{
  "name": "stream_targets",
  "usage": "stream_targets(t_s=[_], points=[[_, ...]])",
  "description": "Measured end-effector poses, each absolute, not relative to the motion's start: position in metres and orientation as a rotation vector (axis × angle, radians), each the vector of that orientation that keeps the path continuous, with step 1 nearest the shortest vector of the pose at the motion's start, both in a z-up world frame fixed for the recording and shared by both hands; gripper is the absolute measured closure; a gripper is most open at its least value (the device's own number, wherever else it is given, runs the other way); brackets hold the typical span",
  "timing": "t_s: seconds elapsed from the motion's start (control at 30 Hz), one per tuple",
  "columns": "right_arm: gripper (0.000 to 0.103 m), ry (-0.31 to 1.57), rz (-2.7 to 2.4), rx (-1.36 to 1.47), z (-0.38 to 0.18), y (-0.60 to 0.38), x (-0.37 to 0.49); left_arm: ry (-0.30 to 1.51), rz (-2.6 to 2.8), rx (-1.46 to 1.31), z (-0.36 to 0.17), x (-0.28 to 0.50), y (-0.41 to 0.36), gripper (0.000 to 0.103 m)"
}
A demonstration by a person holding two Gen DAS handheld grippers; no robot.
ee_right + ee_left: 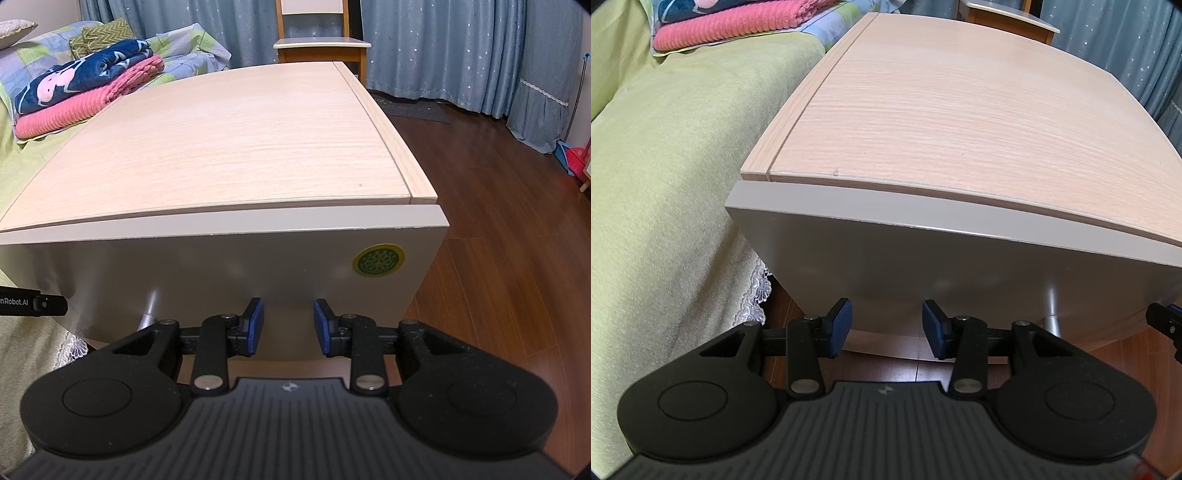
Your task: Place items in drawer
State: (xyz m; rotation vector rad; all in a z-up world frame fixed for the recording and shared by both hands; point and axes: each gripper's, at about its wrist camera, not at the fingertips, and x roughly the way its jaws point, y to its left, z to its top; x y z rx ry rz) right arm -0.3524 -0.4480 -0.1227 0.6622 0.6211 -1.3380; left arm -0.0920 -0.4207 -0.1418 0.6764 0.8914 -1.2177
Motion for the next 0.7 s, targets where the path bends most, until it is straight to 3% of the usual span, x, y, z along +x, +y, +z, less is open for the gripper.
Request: stream_targets(t_s=[0.4, 0.7], points=[[0.076, 0.641, -1.337, 0.659, -0.124, -0.448, -0.351, 0.884, -1.218, 0.681, -0.137, -0.089, -0.44, 0.054], [0.067, 0.633, -1.345, 0.627, -0.114, -0.443, -0.35, 0.873, -1.218, 0.69, -0.13, -0.076, -0.461, 0.053]])
